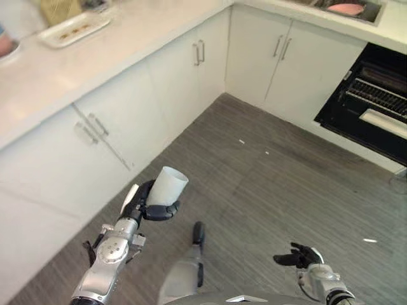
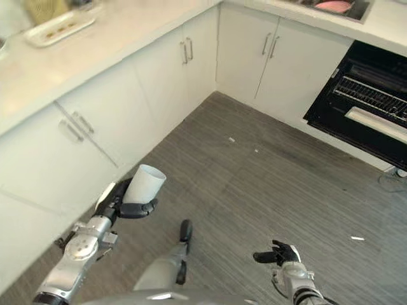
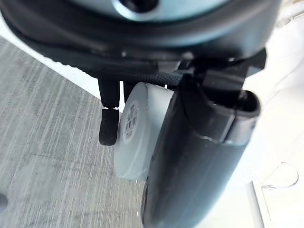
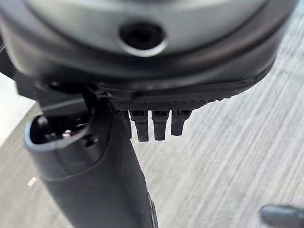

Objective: Place the dishes in the dishwasher.

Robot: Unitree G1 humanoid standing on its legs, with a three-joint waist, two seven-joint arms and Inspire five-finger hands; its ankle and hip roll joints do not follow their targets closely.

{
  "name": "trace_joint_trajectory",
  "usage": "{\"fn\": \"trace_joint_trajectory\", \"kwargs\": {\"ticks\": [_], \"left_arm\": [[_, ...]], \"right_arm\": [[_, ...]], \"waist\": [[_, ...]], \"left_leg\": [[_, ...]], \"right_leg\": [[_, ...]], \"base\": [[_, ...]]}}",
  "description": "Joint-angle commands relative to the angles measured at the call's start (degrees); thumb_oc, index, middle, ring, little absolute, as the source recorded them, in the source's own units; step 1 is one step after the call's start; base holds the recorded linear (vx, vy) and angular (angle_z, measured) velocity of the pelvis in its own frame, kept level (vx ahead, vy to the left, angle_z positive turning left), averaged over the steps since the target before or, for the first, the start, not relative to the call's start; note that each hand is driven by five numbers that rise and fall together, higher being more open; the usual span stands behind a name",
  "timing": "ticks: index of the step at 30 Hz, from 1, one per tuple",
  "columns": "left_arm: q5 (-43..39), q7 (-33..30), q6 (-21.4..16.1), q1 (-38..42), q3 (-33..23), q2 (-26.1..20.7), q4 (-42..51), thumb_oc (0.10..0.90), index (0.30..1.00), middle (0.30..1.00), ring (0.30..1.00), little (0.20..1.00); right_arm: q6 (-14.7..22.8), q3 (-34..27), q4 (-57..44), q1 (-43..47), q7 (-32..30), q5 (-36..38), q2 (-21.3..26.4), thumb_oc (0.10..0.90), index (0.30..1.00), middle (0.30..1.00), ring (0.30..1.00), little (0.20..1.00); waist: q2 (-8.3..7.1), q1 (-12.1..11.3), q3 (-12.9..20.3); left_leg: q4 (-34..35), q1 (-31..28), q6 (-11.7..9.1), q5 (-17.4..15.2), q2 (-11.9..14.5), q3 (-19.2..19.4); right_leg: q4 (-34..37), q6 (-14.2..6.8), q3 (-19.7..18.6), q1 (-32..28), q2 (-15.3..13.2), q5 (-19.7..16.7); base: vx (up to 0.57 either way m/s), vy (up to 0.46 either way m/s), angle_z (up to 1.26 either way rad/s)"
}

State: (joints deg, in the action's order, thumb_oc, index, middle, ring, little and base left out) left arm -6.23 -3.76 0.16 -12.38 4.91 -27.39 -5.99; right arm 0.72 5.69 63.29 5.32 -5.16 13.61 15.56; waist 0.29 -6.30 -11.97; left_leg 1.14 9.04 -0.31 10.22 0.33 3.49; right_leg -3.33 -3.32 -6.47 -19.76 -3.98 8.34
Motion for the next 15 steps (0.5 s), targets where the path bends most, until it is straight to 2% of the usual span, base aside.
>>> {"fn": "trace_joint_trajectory", "kwargs": {"ticks": [1, 2, 3, 4, 5, 6, 7, 8, 9, 10, 11, 12, 13, 14, 15], "left_arm": [[1.90, -0.16, -6.20, 4.36, -2.67, -2.39, 7.74, 0.400, 0.300, 0.300, 0.300, 0.300], [1.90, -0.16, -6.22, 4.42, -2.68, -2.39, 7.72, 0.400, 0.300, 0.300, 0.300, 0.300], [3.06, -0.17, -5.70, 5.03, -2.92, -3.38, 7.51, 0.400, 0.300, 0.300, 0.300, 0.300], [3.58, -0.22, -5.43, 5.13, -3.15, -3.56, 7.37, 0.400, 0.300, 0.300, 0.300, 0.300], [3.60, -0.22, -5.44, 5.14, -3.18, -3.51, 7.34, 0.400, 0.300, 0.300, 0.300, 0.300], [4.04, -0.34, -5.44, 5.00, -3.64, -3.47, 7.58, 0.400, 0.300, 0.300, 0.300, 0.300], [4.36, -0.34, -5.72, 5.11, -3.85, -3.21, 7.65, 0.400, 0.300, 0.300, 0.300, 0.300], [4.43, -0.44, -6.18, 5.38, -4.13, -2.82, 8.14, 0.400, 0.300, 0.300, 0.300, 0.300], [4.30, -0.35, -6.40, 5.63, -4.00, -2.54, 8.26, 0.400, 0.300, 0.300, 0.300, 0.300], [4.37, -0.50, -6.66, 5.92, -3.95, -2.35, 8.40, 0.400, 0.300, 0.300, 0.300, 0.300], [4.38, -0.52, -6.71, 5.91, -3.90, -2.31, 8.32, 0.400, 0.300, 0.300, 0.300, 0.300], [4.68, -0.64, -6.78, 6.58, -3.79, -1.84, 7.96, 0.400, 0.300, 0.300, 0.300, 0.300], [4.73, -0.66, -6.85, 6.71, -3.74, -1.82, 7.78, 0.400, 0.300, 0.300, 0.300, 0.300], [5.51, -0.89, -7.13, 7.32, -3.78, -1.30, 7.63, 0.400, 0.300, 0.300, 0.300, 0.300], [5.82, -0.90, -7.22, 7.47, -3.79, -1.04, 7.58, 0.400, 0.300, 0.300, 0.300, 0.300]], "right_arm": [[1.46, -1.03, -4.58, -3.25, -0.36, 2.34, -0.48, 0.800, 0.900, 0.900, 0.900, 0.900], [1.42, -1.04, -4.62, -3.22, -0.38, 2.34, -0.48, 0.800, 0.900, 0.900, 0.900, 0.900], [1.47, -1.09, -6.58, -3.27, -0.05, 2.90, -0.89, 0.800, 0.900, 0.900, 0.900, 0.900], [1.44, -0.99, -7.37, -3.32, -0.01, 2.74, -1.22, 0.800, 0.900, 0.900, 0.900, 0.900], [1.39, -0.97, -7.46, -3.35, -0.04, 2.73, -1.19, 0.800, 0.900, 0.900, 0.900, 0.900], [1.42, -0.82, -8.59, -3.34, -0.05, 2.34, -1.20, 0.800, 0.900, 0.900, 0.900, 0.900], [1.57, -0.89, -10.03, -3.41, -0.08, 2.30, -1.10, 0.800, 0.900, 0.900, 0.900, 0.900], [2.09, -1.16, -13.09, -3.52, -0.16, 2.40, -0.61, 0.800, 0.900, 0.900, 0.900, 0.900], [2.34, -1.29, -14.33, -3.56, -0.26, 2.48, -0.39, 0.800, 0.900, 0.900, 0.900, 0.900], [2.58, -1.27, -15.50, -3.46, -0.55, 2.22, -0.01, 0.800, 0.900, 0.900, 0.900, 0.900], [2.49, -1.27, -15.65, -3.59, -0.60, 2.19, 0.01, 0.800, 0.900, 0.900, 0.900, 0.900], [2.84, -1.23, -17.45, -3.46, -0.67, 1.80, 0.22, 0.800, 0.900, 0.900, 0.900, 0.900], [2.74, -1.25, -17.67, -3.57, -0.71, 1.75, 0.21, 0.800, 0.900, 0.900, 0.900, 0.900], [3.19, -1.13, -19.67, -3.54, -0.86, 1.03, 0.77, 0.800, 0.900, 0.900, 0.900, 0.900], [3.22, -0.94, -20.61, -3.81, -0.76, 0.59, 0.91, 0.800, 0.900, 0.900, 0.900, 0.900]], "waist": [[-0.98, 4.66, 3.59], [-0.82, 4.47, 3.64], [0.30, 5.93, 2.52], [1.05, 6.32, 2.09], [0.95, 6.29, 2.04], [1.50, 6.76, 1.75], [1.53, 7.42, 1.51], [1.32, 8.44, 1.31], [0.98, 8.81, 1.39], [0.42, 9.03, 1.38], [0.86, 9.02, 1.01], [0.13, 9.30, 1.39], [0.36, 9.30, 1.45], [-0.48, 8.88, 1.71], [-0.39, 8.85, 1.92]], "left_leg": [[-5.53, -1.35, -0.35, -6.94, -0.10, 0.81], [-5.45, -1.19, -0.32, -6.70, 0.11, 0.95], [-4.82, -4.90, 1.12, -8.63, 0.67, 2.24], [-4.31, -6.72, 1.68, -9.37, 1.05, 2.75], [-4.23, -6.78, 1.69, -9.38, 0.95, 2.84], [-3.39, -8.82, 2.04, -10.28, 1.06, 3.70], [-2.46, -10.86, 2.02, -11.16, 0.80, 4.33], [-1.83, -13.41, 2.08, -12.81, 0.30, 5.19], [-1.57, -14.74, 1.92, -13.98, 0.08, 5.80], [-1.30, -16.36, 1.65, -15.30, -0.10, 6.64], [-1.20, -17.19, 1.50, -15.85, 0.39, 6.61], [-0.65, -19.84, 0.73, -18.14, 0.11, 7.23], [-0.60, -19.89, 0.63, -18.26, 0.40, 7.24], [-0.39, -22.35, 0.08, -19.80, 0.02, 8.74], [-0.41, -23.44, -0.21, -20.55, 0.41, 9.23]], "right_leg": [[-14.53, -4.84, 8.44, 10.66, -3.76, -5.01], [-14.56, -4.85, 8.21, 10.97, -3.58, -5.26], [-24.73, -5.23, 9.01, 15.79, -4.55, -10.93], [-28.57, -5.04, 10.67, 18.63, -4.94, -11.35], [-29.19, -5.03, 10.53, 18.93, -5.06, -11.07], [-30.68, -4.71, 13.05, 21.72, -5.71, -10.54], [-29.48, -4.25, 15.71, 23.40, -6.14, -9.16], [-23.53, -3.67, 20.27, 26.63, -5.85, -7.70], [-19.37, -3.74, 22.41, 27.54, -6.01, -7.45], [-14.25, -3.82, 25.17, 28.53, -6.49, -7.94], [-13.57, -3.90, 25.39, 27.43, -5.89, -7.81], [-7.33, -5.38, 28.78, 29.53, -6.09, -8.26], [-6.37, -5.36, 29.00, 29.05, -5.62, -8.60], [-0.45, -5.71, 34.78, 29.77, -5.80, -11.33], [1.05, -5.72, 36.33, 29.68, -5.39, -11.59]], "base": [[0.25, 0.178, -1.19], [0.40, 0.317, -1.03], [0.22, 0.228, -0.76], [0.22, 0.220, -0.51], [0.17, 0.152, -0.30], [0.22, 0.135, -0.33], [0.45, 0.203, -0.67], [0.46, 0.122, -0.70], [0.46, 0.045, -0.67], [0.27, -0.021, -0.36], [0.42, -0.020, -0.23], [0.32, -0.007, -0.19], [0.51, -0.035, -0.03], [0.36, -0.046, 0.04], [0.37, -0.046, 0.03]]}}
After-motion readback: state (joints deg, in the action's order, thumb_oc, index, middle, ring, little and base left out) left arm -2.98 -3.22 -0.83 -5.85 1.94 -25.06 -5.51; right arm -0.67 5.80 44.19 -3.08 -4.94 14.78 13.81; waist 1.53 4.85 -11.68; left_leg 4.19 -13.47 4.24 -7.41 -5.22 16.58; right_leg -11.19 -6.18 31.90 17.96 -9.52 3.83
